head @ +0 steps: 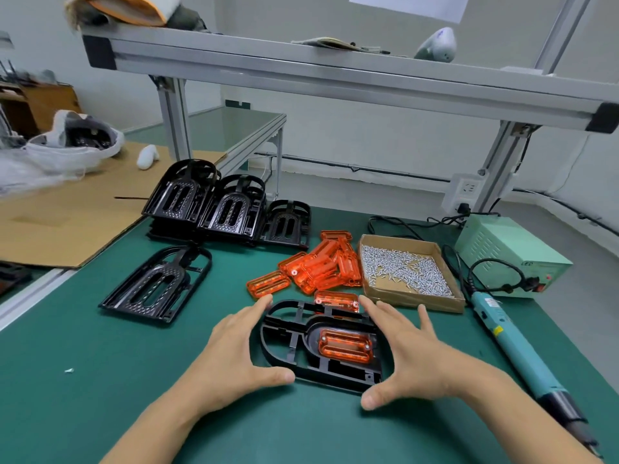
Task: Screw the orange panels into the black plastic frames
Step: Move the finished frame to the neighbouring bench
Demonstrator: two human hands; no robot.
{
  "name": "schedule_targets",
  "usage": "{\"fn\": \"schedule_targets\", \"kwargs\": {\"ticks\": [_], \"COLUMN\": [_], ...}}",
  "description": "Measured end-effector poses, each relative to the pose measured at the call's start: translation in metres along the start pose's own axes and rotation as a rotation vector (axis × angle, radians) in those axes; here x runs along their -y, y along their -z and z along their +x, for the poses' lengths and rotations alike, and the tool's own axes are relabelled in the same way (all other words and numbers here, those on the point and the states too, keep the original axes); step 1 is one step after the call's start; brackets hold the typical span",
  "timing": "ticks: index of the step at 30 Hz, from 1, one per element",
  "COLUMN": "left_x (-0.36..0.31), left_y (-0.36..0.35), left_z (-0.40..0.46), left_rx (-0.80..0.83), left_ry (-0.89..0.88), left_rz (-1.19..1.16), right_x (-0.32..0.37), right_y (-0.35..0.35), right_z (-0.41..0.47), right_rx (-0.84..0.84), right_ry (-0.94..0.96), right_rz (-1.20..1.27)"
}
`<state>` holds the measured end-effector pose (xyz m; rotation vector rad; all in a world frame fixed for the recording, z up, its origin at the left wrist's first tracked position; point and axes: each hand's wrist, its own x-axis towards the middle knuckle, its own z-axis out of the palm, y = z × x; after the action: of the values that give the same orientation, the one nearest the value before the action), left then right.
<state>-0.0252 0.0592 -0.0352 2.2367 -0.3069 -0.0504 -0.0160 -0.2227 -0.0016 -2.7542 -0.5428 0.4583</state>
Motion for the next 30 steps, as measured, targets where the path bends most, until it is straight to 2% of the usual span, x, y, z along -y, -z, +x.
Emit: {"fn": "schedule_targets", "kwargs": {"ticks": [7,14,17,23,30], "left_x": [0.001,0.002,0.004,0.005,0.004], "left_y": [-0.001,0.013,0.023,0.040,0.067], "left_z": [0.000,-0.002,-0.005,-0.011,-0.020], "left_rx": [-0.011,-0.081,-0.164,-0.439,-0.594], "left_ry": [0.032,-0.063,-0.027,0.057,0.092], "left_rz": [0.025,-0.248,-0.388,-0.721,-0.922], "right_x": [0.006,0.021,0.035,0.081,0.155], "right_y": [-0.001,0.008,0.010,0.004,-0.017], "right_z": [-0.003,-0.002,0.007,0.043,0.084], "right_rx": [-0.099,-0.223,-0.273,-0.442,-0.548], "right_ry": [0.048,0.143,0.151,0.185,0.238], "right_rz": [-0.041,0.052,0.130,0.211,0.212]}}
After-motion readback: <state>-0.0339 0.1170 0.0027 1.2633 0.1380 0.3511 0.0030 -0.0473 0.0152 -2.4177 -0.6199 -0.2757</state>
